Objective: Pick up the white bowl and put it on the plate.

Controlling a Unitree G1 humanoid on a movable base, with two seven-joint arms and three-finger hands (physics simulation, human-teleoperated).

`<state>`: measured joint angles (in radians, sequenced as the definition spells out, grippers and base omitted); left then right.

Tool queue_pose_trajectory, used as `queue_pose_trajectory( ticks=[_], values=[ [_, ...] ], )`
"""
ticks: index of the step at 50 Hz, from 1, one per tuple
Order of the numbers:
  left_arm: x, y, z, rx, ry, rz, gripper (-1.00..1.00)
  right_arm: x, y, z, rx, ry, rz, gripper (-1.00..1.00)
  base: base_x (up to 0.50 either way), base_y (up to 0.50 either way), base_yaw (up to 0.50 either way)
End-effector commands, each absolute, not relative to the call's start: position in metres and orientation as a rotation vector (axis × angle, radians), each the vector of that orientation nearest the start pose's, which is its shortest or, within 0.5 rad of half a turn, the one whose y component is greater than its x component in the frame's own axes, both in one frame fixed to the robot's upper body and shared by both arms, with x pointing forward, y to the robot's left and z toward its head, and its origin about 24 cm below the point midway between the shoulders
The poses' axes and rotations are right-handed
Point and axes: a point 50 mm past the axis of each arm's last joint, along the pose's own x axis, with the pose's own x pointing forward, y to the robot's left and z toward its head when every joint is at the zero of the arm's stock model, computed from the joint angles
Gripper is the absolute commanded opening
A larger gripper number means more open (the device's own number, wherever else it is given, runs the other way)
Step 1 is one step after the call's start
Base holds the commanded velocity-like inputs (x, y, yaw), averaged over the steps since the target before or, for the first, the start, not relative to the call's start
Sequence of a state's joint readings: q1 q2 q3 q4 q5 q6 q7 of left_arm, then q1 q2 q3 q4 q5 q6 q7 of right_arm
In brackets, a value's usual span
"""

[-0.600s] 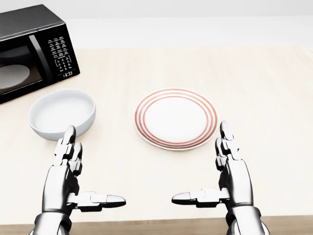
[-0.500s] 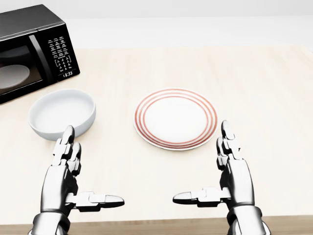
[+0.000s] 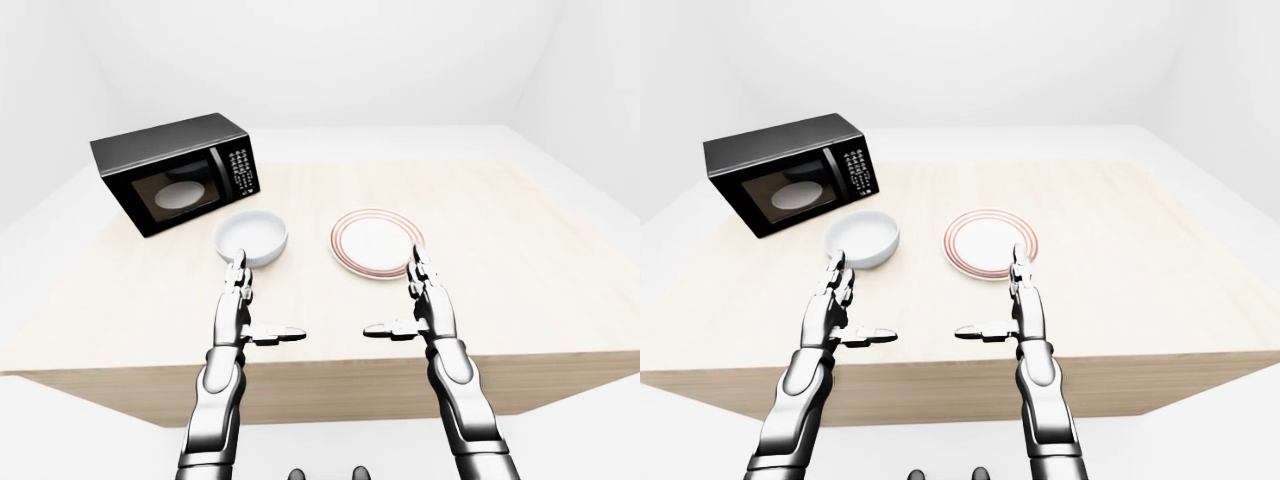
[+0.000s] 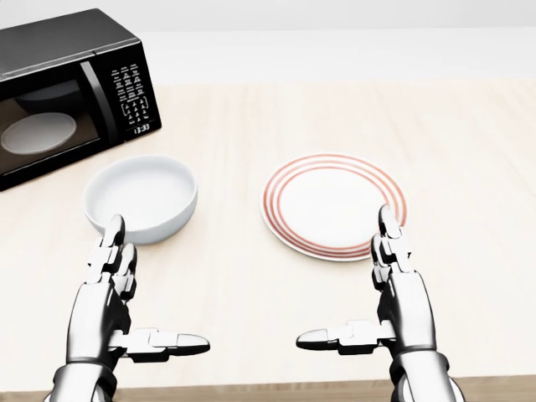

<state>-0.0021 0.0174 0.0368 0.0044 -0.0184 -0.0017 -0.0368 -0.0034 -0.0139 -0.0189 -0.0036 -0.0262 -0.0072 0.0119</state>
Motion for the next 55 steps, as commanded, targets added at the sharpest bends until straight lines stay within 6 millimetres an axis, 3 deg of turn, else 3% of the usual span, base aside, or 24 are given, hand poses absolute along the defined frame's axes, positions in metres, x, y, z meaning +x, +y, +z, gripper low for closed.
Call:
queue_pose_trajectory(
  ticks=[1,47,55],
  values=[
    [0.2539,0.1599,0.0412,0.0,0.0,0.0,1.0,0.2546,-0.1557,0.047,-0.04,-0.018,-0.002,1.0,0.06,0.35,0.0],
    [0.2539,0.1599,0.0412,0.0,0.0,0.0,1.0,0.2551,-0.1525,0.0414,-0.041,-0.017,0.008,1.0,0.06,0.35,0.0],
    [0.2539,0.1599,0.0412,0.0,0.0,0.0,1.0,0.2568,-0.1527,0.039,-0.019,0.007,0.007,1.0,0.0,0.02,0.0]
  ],
)
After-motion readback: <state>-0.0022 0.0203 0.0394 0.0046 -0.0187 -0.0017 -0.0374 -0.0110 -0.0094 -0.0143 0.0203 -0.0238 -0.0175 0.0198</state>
